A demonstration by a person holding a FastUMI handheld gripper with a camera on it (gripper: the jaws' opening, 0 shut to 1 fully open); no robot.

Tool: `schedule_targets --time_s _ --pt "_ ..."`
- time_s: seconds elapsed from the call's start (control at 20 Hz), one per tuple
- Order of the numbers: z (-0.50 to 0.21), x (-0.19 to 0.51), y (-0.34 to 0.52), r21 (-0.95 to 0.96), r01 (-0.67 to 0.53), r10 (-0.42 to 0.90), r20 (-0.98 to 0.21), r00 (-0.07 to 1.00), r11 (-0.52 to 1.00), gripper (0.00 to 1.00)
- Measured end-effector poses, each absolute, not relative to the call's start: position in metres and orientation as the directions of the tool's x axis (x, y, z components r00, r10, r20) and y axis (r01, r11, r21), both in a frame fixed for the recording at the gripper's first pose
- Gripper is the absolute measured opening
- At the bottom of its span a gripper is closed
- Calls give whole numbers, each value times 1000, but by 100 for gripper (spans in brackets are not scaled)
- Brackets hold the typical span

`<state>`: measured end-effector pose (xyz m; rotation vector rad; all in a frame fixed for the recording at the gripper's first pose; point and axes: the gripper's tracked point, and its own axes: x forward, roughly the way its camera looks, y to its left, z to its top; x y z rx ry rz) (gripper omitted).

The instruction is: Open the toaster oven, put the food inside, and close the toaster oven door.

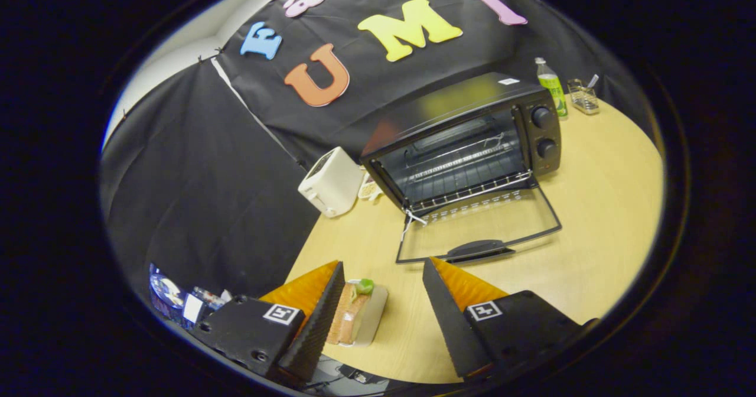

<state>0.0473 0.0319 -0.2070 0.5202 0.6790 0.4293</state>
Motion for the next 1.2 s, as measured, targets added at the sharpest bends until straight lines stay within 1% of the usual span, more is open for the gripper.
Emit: schedule_targets --time_s 0.1,0.2,0.3,0.45,0.55,0.65,0.8,0.95,1.05,1.1,1.15,1.2 --pt "-215 40 45 645 -192 599 -502 623 740 86" --pt "-218 35 53 684 -175 641 -519 566 708 85" --pt "-226 27 61 671 -170 648 -568 508 722 85" --pt "-235 7 85 652 -219 678 -625 386 726 85" --pt "-238 10 92 621 -228 655 -652 381 750 85" --pt "-243 15 103 628 -197 649 -658 383 753 85" --pt "-260 12 109 621 -140 628 -707 324 771 85" --pt "-267 14 113 606 -120 609 -730 309 787 83" --pt "-276 9 109 543 -149 562 -781 271 826 77" --pt "-278 9 108 513 -170 540 -797 270 841 56" --pt "-277 10 111 510 -182 541 -795 275 841 50" --pt "-275 9 112 509 -186 542 -793 280 841 48"
